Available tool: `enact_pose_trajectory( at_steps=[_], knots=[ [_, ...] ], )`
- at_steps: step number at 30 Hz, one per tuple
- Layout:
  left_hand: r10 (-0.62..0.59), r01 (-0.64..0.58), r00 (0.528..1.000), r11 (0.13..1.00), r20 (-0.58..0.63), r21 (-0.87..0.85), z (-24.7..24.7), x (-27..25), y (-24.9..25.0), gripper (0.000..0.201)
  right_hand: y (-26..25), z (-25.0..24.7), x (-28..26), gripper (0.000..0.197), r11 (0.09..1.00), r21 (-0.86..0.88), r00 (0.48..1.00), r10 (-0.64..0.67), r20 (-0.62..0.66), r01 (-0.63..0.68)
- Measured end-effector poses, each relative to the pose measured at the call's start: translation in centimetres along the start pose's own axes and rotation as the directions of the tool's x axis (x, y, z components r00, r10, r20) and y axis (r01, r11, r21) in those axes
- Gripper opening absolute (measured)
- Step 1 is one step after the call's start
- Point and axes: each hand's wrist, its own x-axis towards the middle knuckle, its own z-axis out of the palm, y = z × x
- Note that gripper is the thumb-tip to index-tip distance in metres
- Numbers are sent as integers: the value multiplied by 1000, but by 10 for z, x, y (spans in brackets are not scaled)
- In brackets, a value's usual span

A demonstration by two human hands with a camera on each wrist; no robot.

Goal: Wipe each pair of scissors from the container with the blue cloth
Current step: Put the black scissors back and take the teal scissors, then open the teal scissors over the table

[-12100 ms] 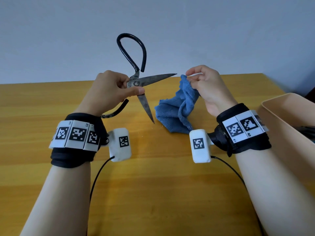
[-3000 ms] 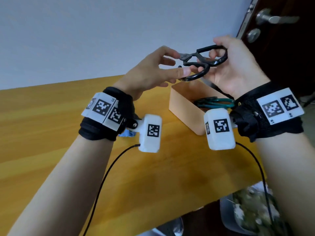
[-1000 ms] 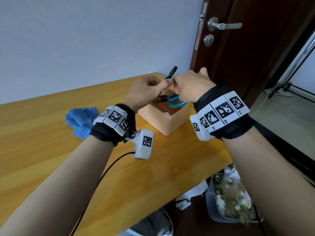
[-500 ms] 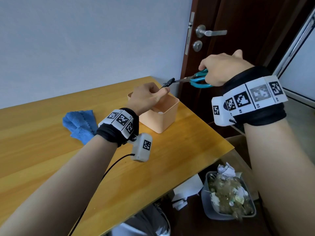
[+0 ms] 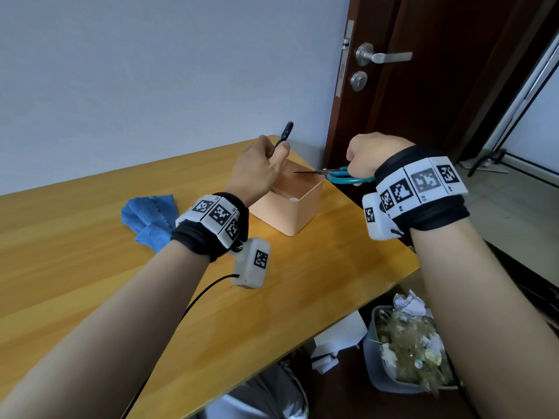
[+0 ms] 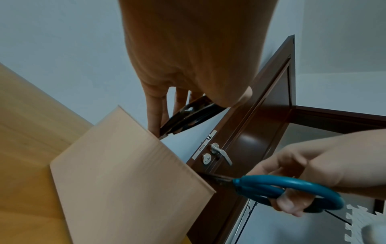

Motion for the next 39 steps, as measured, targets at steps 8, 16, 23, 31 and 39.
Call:
enact_pose_trajectory(
  at_steps=[8, 16, 23, 31, 39],
  knots=[
    [74, -80, 995, 993, 72, 81, 3, -10, 1, 37, -14, -1, -1, 28, 999, 41, 1000, -15, 8, 15],
    [82, -96, 991, 987, 107, 132, 6, -10, 1, 39, -14, -13, -14, 33, 976, 216, 989, 28, -146, 5],
    [109, -199, 964, 903, 244, 381, 23, -21, 5, 46, -44, -13, -19, 43, 879, 446, 970, -69, -232, 170],
    [4, -17, 984, 997, 176, 72, -32, -12, -17, 43, -78, -1, -12, 53, 725, 614, 946, -186, -264, 313],
    [-161, 232, 967, 879, 199, -416, -115, -41, -21, 59, -139, 16, -11, 66, 592, 694, 911, -286, -295, 411]
  ],
)
